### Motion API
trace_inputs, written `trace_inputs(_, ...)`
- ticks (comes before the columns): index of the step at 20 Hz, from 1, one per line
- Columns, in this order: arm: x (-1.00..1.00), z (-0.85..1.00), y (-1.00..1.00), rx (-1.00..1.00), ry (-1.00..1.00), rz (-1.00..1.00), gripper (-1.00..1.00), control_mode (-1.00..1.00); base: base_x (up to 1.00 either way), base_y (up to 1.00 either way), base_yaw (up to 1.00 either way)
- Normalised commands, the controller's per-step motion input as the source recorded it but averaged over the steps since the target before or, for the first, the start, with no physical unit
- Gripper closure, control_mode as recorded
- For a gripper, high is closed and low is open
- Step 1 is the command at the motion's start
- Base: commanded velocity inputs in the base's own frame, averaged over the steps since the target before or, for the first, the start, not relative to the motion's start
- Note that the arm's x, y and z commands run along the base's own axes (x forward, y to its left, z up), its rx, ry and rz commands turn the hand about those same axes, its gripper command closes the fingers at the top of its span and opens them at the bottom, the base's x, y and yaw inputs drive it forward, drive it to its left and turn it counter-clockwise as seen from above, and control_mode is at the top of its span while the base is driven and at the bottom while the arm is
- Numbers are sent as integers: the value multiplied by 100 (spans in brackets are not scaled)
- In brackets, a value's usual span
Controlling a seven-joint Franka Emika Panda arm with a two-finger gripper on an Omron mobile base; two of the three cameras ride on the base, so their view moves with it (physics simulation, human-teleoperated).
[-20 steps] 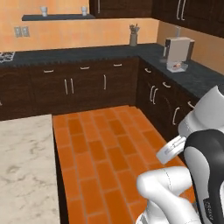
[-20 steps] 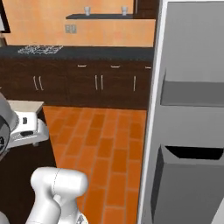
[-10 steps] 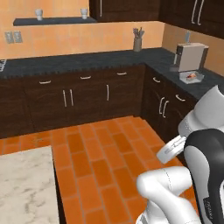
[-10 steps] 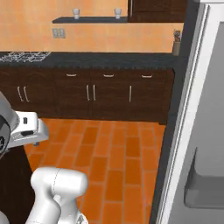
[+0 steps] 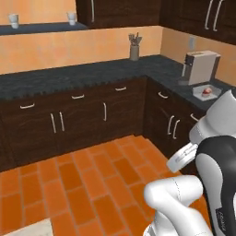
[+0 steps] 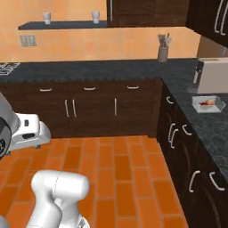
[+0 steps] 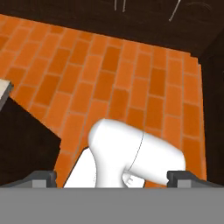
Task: Take the meat container that has the fish and place it on the second highest rack of the freezer. Then take the vegetable container that has the bell pepper and onion and place it on the highest rack of the freezer.
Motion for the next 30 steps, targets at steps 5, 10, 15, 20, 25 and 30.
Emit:
trace_inputs(5, 0, 0, 0, 0, 0, 0, -100, 100, 100, -30, -34)
trace_inputs(10, 0, 0, 0, 0, 0, 0, -100, 100, 100, -50, -38)
trace_inputs(15, 0, 0, 0, 0, 0, 0, -100, 100, 87, -30, -48)
trace_inputs(20, 0, 0, 0, 0, 0, 0, -100, 100, 74, -2, -58)
trace_inputs(25, 0, 0, 0, 0, 0, 0, -100, 100, 69, 1, -55)
trace_inputs(30, 0, 0, 0, 0, 0, 0, -100, 100, 48, 7, -52)
